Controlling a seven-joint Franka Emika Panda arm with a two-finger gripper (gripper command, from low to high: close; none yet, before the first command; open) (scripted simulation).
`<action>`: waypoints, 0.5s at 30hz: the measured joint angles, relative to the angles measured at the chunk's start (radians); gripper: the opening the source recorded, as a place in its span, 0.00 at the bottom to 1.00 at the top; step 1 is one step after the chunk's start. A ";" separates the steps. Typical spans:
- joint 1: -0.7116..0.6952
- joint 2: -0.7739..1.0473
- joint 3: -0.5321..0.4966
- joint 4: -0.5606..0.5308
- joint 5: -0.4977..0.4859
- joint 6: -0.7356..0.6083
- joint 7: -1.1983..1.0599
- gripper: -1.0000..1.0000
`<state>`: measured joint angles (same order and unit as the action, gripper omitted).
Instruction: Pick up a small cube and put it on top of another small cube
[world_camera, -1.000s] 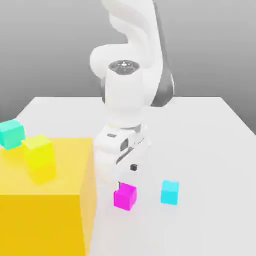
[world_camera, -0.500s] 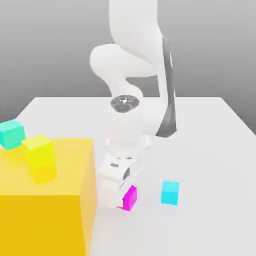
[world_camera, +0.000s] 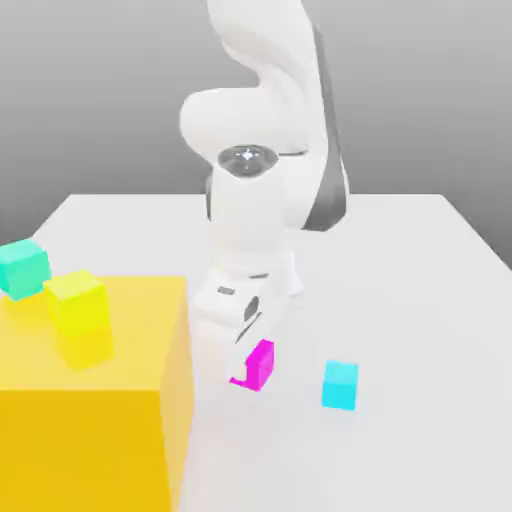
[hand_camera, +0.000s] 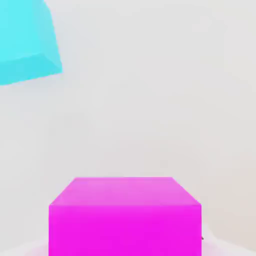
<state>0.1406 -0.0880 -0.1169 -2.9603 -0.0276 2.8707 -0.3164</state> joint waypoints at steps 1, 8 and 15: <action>0.016 -0.019 0.017 0.000 0.003 -0.019 0.013 0.00; 0.158 -0.141 0.138 0.008 0.046 -0.150 0.099 0.00; 0.200 -0.003 0.172 0.020 0.059 -0.023 0.123 0.00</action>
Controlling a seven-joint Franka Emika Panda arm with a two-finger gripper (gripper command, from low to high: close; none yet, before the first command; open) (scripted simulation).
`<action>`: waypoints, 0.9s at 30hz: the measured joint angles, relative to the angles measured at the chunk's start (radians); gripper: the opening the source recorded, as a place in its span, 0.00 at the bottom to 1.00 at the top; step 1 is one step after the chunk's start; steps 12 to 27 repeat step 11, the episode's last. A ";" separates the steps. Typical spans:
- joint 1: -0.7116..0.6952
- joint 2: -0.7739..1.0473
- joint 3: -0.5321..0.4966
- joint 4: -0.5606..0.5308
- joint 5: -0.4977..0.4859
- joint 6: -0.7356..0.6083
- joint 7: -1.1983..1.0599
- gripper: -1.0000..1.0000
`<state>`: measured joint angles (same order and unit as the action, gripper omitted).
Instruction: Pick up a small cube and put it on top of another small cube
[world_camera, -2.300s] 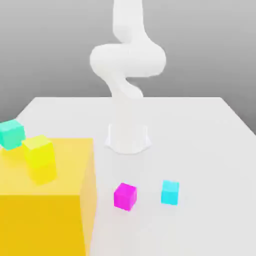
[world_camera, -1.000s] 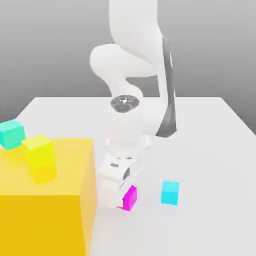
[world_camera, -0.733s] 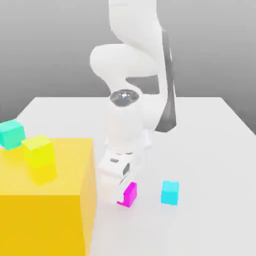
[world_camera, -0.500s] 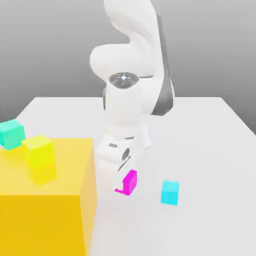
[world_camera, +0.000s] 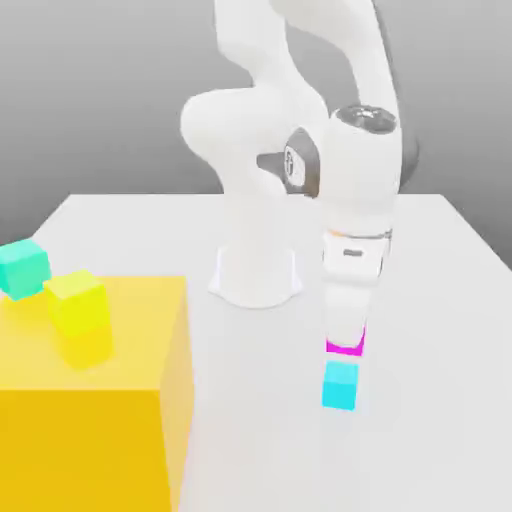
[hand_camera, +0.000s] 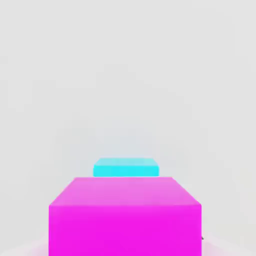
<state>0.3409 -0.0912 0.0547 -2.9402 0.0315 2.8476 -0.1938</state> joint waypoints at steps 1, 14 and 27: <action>-0.001 0.035 -0.001 0.001 -0.007 0.033 0.005 0.00; -0.004 0.080 0.000 0.003 -0.021 0.079 0.015 1.00; -0.004 0.080 0.000 0.003 -0.021 0.079 0.015 1.00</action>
